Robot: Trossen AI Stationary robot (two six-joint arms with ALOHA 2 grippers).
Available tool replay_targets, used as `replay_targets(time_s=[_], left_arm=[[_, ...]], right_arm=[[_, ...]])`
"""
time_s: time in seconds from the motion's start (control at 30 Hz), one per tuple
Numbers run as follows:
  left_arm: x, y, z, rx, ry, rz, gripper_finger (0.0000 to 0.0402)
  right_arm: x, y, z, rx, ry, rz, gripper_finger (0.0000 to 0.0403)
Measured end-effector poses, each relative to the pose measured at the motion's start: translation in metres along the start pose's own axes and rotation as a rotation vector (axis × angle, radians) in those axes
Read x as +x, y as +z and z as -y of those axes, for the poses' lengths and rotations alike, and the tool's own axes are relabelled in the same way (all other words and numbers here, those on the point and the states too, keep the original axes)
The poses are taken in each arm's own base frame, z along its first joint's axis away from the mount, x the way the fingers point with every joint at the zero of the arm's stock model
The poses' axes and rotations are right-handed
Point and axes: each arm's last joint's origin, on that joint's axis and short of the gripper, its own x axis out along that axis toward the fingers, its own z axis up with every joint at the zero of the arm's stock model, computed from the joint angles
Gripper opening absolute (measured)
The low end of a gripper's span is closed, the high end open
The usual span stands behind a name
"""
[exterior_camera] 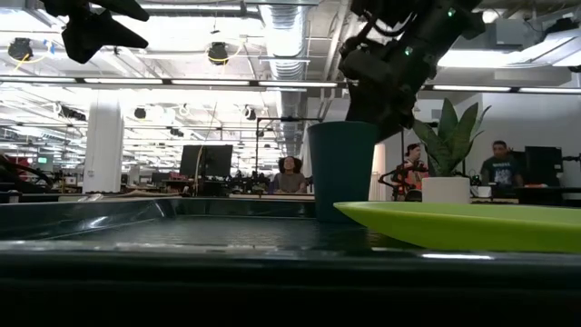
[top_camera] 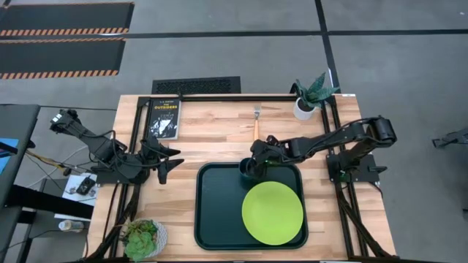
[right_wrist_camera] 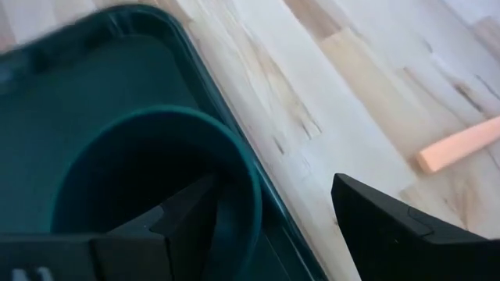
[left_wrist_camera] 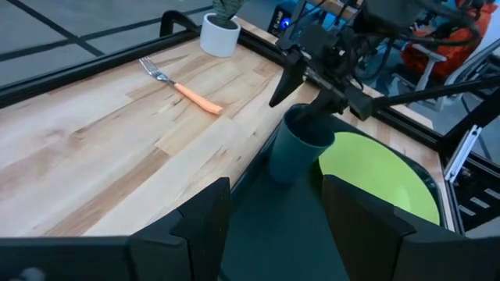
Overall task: Pick and place plate/cup/fork/spoon on tray
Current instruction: Put the dark blue cup on the black serving tray to the top right of the light green plate
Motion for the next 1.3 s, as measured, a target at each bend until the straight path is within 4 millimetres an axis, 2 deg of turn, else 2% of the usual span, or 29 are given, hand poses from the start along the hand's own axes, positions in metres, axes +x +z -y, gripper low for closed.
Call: replay_targets(time_s=[0.13, 0.23, 0.63, 0.83, 1.07, 1.3], left_arm=[[0.0001, 0.0, 0.0, -0.003, 0.0, 0.0, 0.0193], [0.0, 0.0, 0.0, -0.008, 0.0, 0.0, 0.0193], [0.0, 0.0, 0.0, -0.009, 0.0, 0.0, 0.0193], [0.0001, 0.0, 0.0, -0.009, 0.001, 0.0, 0.0193], [0.0001, 0.0001, -0.0001, -0.009, 0.004, 0.004, 0.0193], [0.0001, 0.0001, -0.0001, -0.009, 0.004, 0.004, 0.0193]], right_arm=[[0.0004, -0.0001, 0.0006, 0.016, -0.003, -0.001, 0.0271], [0.0004, 0.0001, 0.0004, 0.02, -0.002, 0.001, 0.0248], [0.0016, 0.0014, 0.0044, 0.056, -0.006, -0.008, 0.0078], [0.0004, 0.0025, 0.0032, 0.061, 0.022, -0.011, 0.0014], [0.0004, 0.0022, 0.0033, 0.074, 0.022, -0.015, 0.002], [-0.0052, 0.0028, 0.0042, 0.076, 0.045, -0.025, 0.0005]])
